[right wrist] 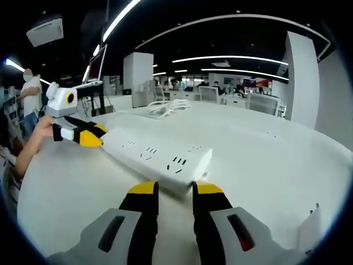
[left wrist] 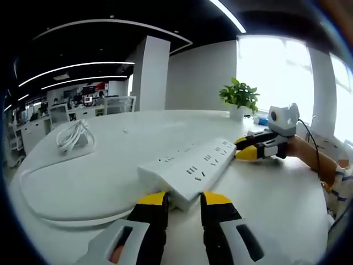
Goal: Straighten the power strip on the desk, plug the charger into it
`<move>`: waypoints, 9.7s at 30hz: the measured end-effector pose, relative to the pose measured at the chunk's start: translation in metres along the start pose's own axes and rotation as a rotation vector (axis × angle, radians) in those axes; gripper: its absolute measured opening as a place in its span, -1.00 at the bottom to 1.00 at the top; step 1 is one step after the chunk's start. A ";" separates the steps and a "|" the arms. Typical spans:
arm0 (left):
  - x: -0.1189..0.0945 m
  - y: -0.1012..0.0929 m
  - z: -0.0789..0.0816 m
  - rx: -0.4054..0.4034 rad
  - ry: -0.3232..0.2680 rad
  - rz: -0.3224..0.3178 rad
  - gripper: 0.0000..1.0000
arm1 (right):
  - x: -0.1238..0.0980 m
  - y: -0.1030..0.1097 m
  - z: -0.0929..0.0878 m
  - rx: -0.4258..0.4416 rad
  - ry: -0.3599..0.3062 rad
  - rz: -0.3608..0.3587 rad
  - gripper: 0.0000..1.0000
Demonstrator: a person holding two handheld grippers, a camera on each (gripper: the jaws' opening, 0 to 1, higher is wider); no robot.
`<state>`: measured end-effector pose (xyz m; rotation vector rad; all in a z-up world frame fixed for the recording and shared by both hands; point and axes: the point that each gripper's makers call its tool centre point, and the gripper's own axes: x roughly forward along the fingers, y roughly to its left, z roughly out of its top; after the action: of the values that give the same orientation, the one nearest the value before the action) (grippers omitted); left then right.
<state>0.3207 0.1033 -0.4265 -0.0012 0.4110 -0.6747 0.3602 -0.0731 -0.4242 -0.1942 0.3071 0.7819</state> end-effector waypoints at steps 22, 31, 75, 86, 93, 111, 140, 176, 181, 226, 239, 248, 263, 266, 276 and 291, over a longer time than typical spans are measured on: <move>0.000 -0.015 -0.005 0.028 0.009 -0.036 -0.54 | -0.014 0.001 -0.005 0.005 -0.003 -0.014 -0.52; 0.001 -0.019 -0.006 0.039 0.009 -0.079 -0.55 | -0.019 0.001 -0.007 0.000 -0.004 -0.040 -0.51; 0.002 -0.031 -0.005 0.031 0.031 -0.116 -0.57 | -0.030 -0.004 -0.010 0.020 -0.020 -0.030 -0.53; 0.003 -0.025 -0.001 0.040 0.034 -0.114 -0.57 | -0.030 0.000 -0.011 0.032 -0.022 -0.037 -0.53; 0.002 -0.025 -0.002 0.046 0.036 -0.118 -0.56 | -0.033 0.004 -0.013 0.029 -0.021 -0.041 -0.53; -0.005 -0.025 0.002 0.086 0.005 -0.116 -0.56 | -0.135 -0.065 -0.005 -0.014 -0.057 -0.280 -0.56; -0.017 -0.021 0.025 0.083 -0.105 -0.106 -0.56 | -0.209 -0.083 -0.063 -0.204 0.331 -0.239 -0.57; -0.020 -0.037 0.027 0.077 -0.124 -0.176 -0.56 | -0.178 -0.072 -0.073 -0.016 0.444 -0.098 -0.85; -0.019 -0.038 0.026 0.079 -0.119 -0.180 -0.56 | -0.176 -0.072 -0.061 0.148 0.381 -0.082 -0.87; -0.015 -0.023 0.031 0.103 -0.118 -0.114 -0.57 | -0.162 -0.064 0.064 0.548 -0.270 -0.007 -0.91; -0.013 -0.028 0.026 0.142 -0.089 -0.118 -0.56 | -0.145 -0.028 0.085 0.558 -0.288 0.057 -0.90; -0.014 -0.029 0.025 0.147 -0.087 -0.120 -0.54 | -0.132 -0.004 0.094 0.558 -0.277 0.115 -0.90; -0.016 -0.030 0.028 0.150 -0.095 -0.126 -0.54 | -0.123 0.021 0.102 0.600 -0.273 0.210 -0.90; -0.016 -0.030 0.028 0.152 -0.094 -0.127 -0.54 | -0.122 0.022 0.100 0.603 -0.266 0.214 -0.90; -0.016 -0.031 0.027 0.155 -0.090 -0.126 -0.52 | -0.118 0.019 0.098 0.617 -0.266 0.216 -0.90; -0.016 -0.032 0.028 0.157 -0.093 -0.129 -0.52 | -0.115 0.021 0.098 0.635 -0.266 0.213 -0.89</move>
<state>0.3005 0.0843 -0.3907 0.0898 0.2694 -0.8300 0.2882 -0.1065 -0.2940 0.5437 0.3114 0.8720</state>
